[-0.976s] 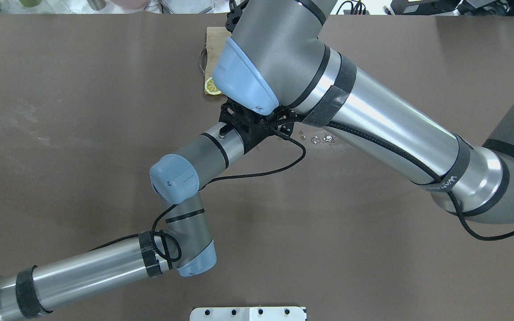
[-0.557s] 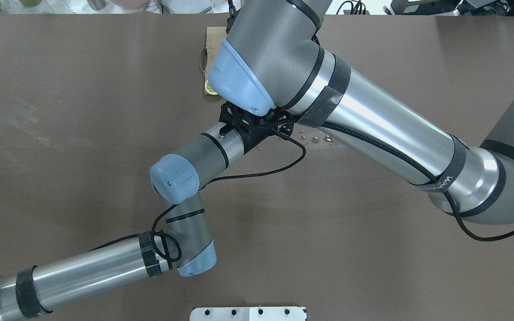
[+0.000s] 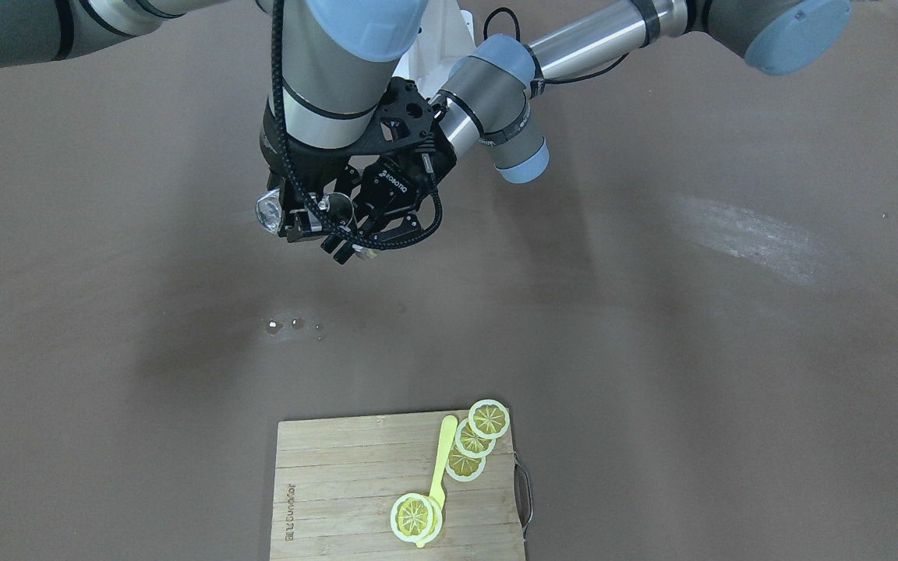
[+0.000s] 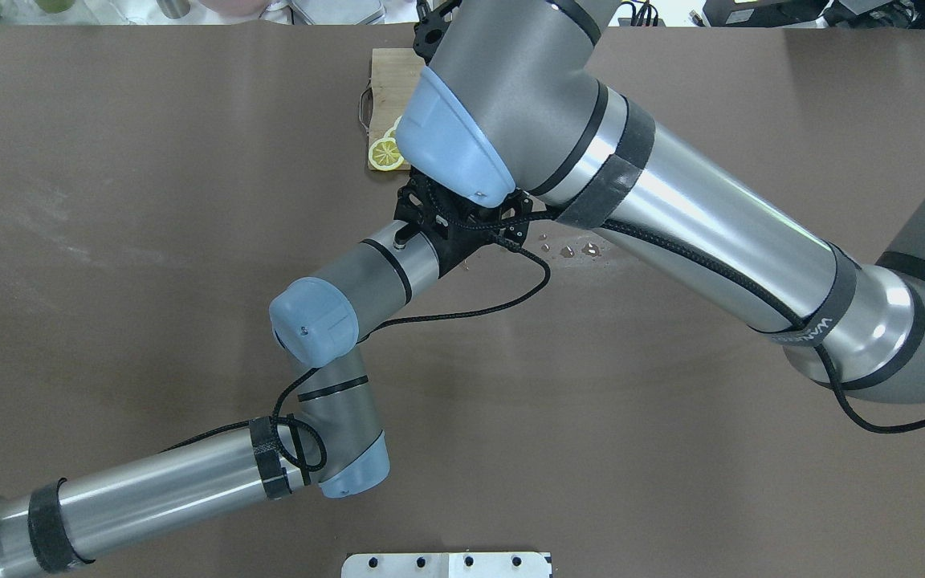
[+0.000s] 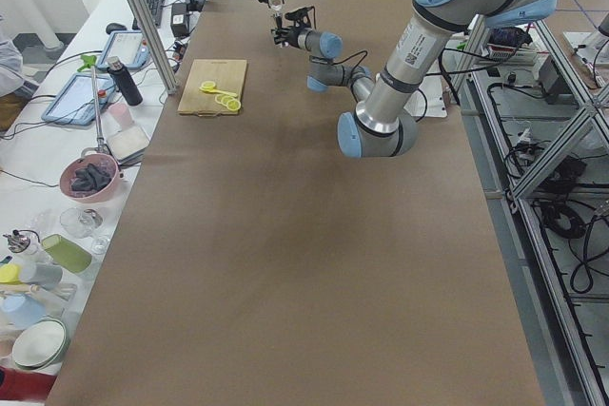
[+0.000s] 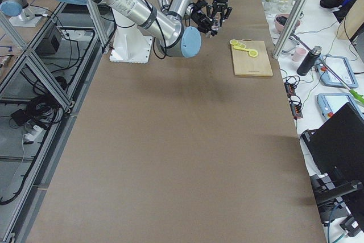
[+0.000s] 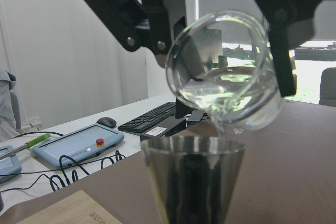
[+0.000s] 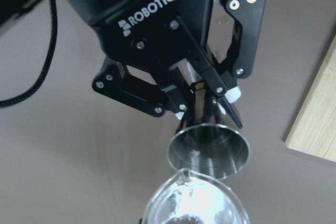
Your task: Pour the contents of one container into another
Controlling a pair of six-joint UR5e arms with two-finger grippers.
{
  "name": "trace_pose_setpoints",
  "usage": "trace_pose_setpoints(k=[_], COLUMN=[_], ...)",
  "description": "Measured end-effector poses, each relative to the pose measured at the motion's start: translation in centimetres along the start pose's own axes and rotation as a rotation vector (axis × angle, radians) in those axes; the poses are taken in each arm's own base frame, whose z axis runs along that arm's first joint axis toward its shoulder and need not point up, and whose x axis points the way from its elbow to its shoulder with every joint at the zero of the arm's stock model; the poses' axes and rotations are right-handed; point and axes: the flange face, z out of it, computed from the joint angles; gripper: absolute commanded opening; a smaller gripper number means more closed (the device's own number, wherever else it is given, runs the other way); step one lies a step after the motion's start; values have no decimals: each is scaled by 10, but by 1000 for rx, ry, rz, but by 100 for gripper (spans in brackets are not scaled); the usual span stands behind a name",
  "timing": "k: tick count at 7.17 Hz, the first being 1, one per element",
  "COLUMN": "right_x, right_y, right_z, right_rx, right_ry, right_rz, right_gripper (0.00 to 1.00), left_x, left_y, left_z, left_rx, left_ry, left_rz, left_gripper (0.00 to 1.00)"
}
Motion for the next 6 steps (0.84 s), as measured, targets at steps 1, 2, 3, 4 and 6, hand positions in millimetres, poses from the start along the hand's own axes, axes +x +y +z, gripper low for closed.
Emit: trace_pose_setpoints(k=[1, 2, 3, 4, 6], right_x=[-4, -9, -14, -19, -29], right_y=[5, 16, 33, 56, 103], right_z=[2, 4, 2, 0, -4], right_rx=[24, 53, 81, 108, 171], right_ry=[25, 51, 76, 99, 147], right_rz=[-6, -5, 4, 22, 58], right_gripper=[0, 0, 0, 0, 0], left_x=[0, 0, 0, 0, -10], left_y=[0, 0, 0, 1, 6], left_z=[0, 0, 0, 0, -3], left_rx=[0, 0, -1, -4, -10], left_ry=[0, 0, 0, -1, -12], left_rz=[0, 0, 1, 2, 9], left_gripper=[0, 0, 0, 0, 0])
